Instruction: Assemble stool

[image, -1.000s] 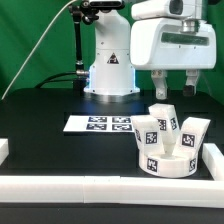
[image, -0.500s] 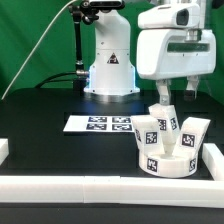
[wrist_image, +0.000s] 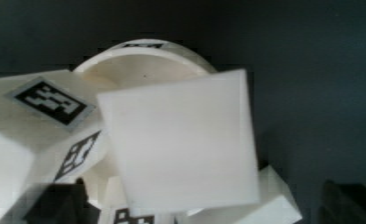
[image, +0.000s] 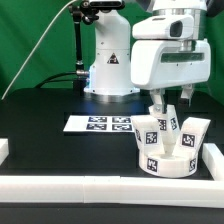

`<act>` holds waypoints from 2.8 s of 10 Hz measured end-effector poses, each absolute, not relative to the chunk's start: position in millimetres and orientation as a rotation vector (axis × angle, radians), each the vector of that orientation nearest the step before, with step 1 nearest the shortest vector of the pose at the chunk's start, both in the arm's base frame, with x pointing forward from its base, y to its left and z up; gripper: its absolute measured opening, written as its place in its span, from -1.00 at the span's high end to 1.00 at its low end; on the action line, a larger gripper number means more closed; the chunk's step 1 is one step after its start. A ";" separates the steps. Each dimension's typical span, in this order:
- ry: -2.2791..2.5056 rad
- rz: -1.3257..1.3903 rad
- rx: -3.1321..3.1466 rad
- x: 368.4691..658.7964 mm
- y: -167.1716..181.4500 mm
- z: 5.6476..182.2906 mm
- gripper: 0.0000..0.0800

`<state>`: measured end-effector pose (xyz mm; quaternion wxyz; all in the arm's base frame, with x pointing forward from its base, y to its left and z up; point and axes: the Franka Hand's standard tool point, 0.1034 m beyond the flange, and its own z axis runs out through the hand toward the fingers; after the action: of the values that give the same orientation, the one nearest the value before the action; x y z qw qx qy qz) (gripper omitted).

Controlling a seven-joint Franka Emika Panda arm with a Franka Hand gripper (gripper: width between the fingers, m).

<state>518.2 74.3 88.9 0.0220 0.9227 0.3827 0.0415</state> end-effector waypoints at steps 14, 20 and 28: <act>0.317 0.152 3.121 519.4 67.0 87.3 0.15; -0.594 0.176 3.129 517.2 80.1 86.4 0.15; -1.649 0.096 2.833 515.0 85.4 85.6 0.15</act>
Offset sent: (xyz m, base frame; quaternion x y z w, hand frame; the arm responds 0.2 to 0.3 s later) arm -0.0004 -0.0027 -0.0014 0.0013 0.0059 -0.0133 0.9999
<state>515.0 85.4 85.6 -0.0688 0.8619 -0.5016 0.0293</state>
